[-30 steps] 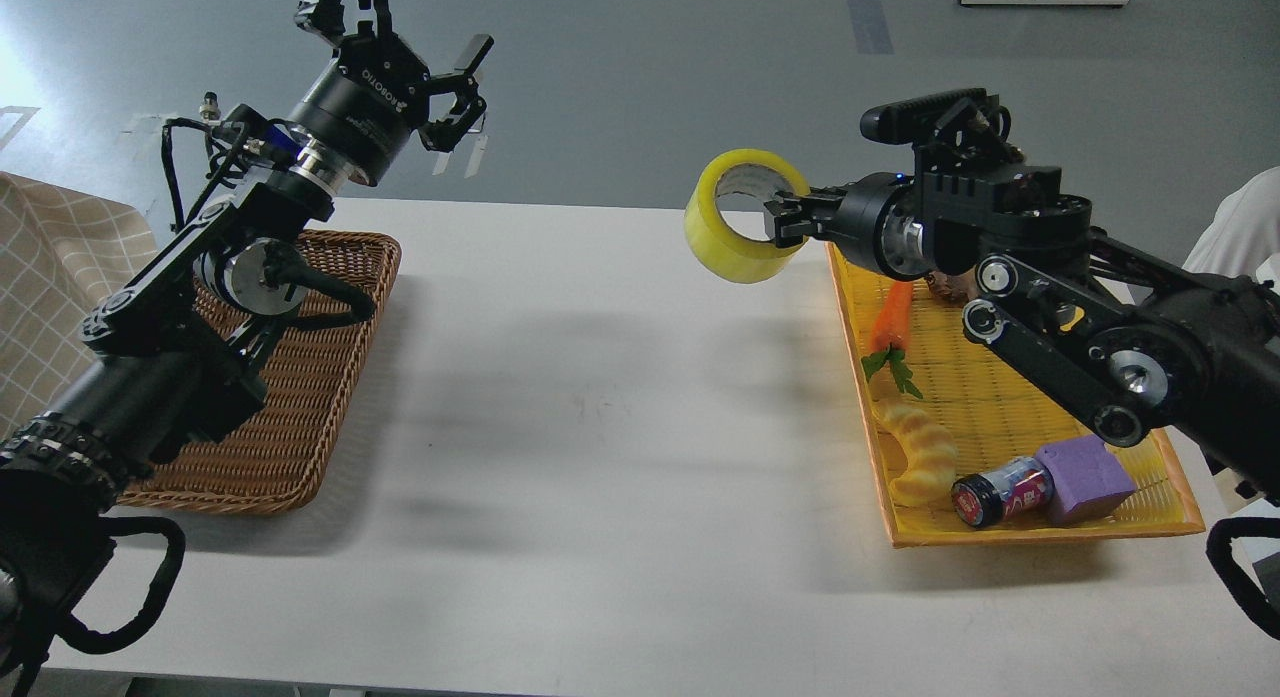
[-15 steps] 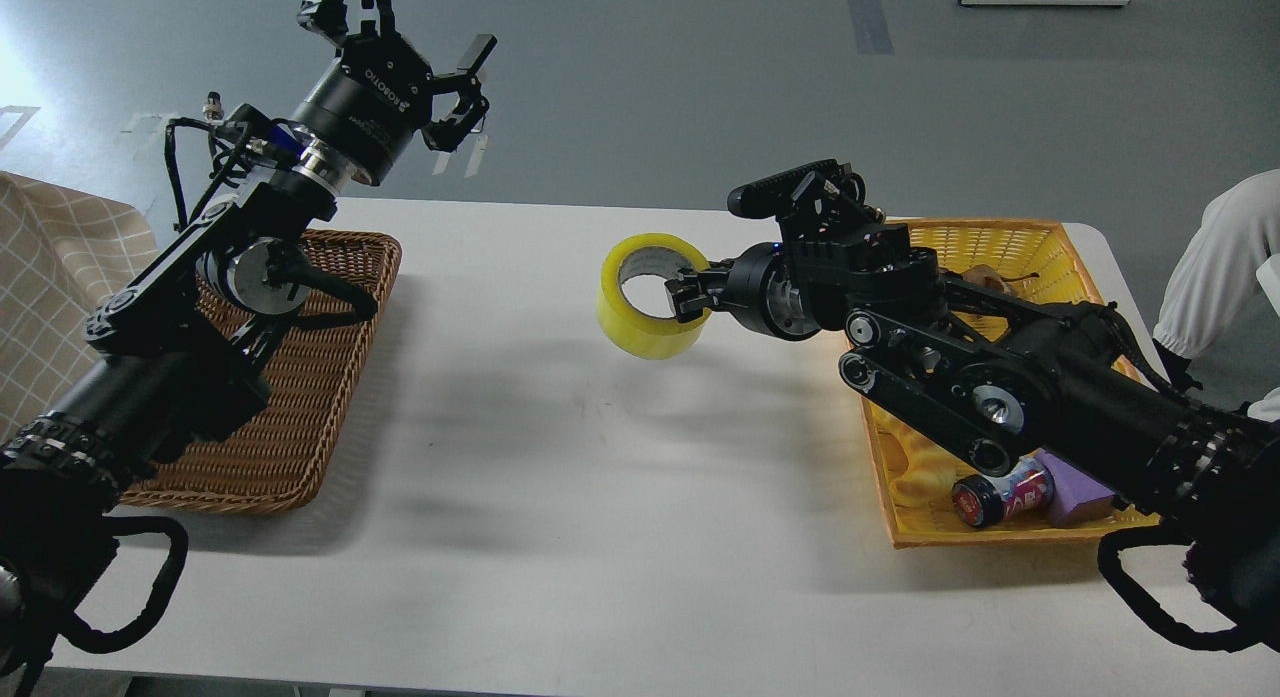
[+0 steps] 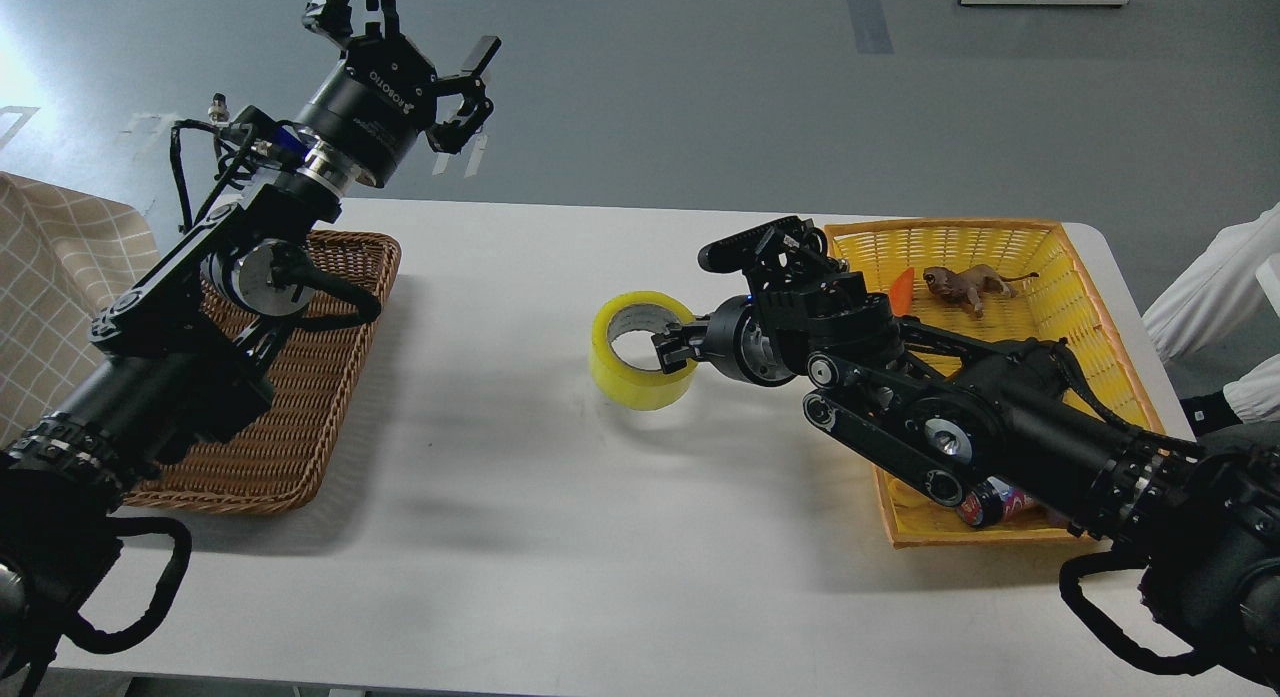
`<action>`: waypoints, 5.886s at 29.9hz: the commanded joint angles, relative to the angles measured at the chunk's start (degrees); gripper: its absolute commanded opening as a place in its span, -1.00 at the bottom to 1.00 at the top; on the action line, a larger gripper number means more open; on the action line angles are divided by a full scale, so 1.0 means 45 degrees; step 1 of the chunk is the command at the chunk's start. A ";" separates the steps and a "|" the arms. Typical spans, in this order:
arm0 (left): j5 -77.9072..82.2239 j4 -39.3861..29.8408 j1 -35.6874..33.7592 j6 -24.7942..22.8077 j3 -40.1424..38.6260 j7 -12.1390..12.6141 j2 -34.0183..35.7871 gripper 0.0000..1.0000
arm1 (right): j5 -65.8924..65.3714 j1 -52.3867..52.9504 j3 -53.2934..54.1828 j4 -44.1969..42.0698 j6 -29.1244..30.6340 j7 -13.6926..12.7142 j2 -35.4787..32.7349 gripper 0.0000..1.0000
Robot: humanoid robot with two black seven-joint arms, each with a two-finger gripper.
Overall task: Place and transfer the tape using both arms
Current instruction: 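Lower the tape roll onto the table and release it, then withdraw the right gripper back above the yellow basket, then reach the left gripper toward the tape roll on the table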
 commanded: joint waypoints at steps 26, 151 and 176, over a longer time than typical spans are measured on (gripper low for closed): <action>-0.0005 -0.0119 0.0022 0.0000 0.0000 0.0001 0.0020 0.96 | -0.0085 -0.0536 -0.0406 -0.0533 0.0000 0.0000 0.0002 -0.72; 0.2391 -0.0354 -0.1872 0.0000 0.2695 -0.0038 0.0820 0.96 | 2.0247 -0.5614 1.5239 0.0932 0.0000 0.3926 -0.1951 1.00; 1.3939 -0.3146 -0.2244 0.0851 0.3006 0.0040 0.0918 0.96 | 2.0228 -0.5946 1.5219 0.0483 0.0000 0.3926 -0.1658 1.00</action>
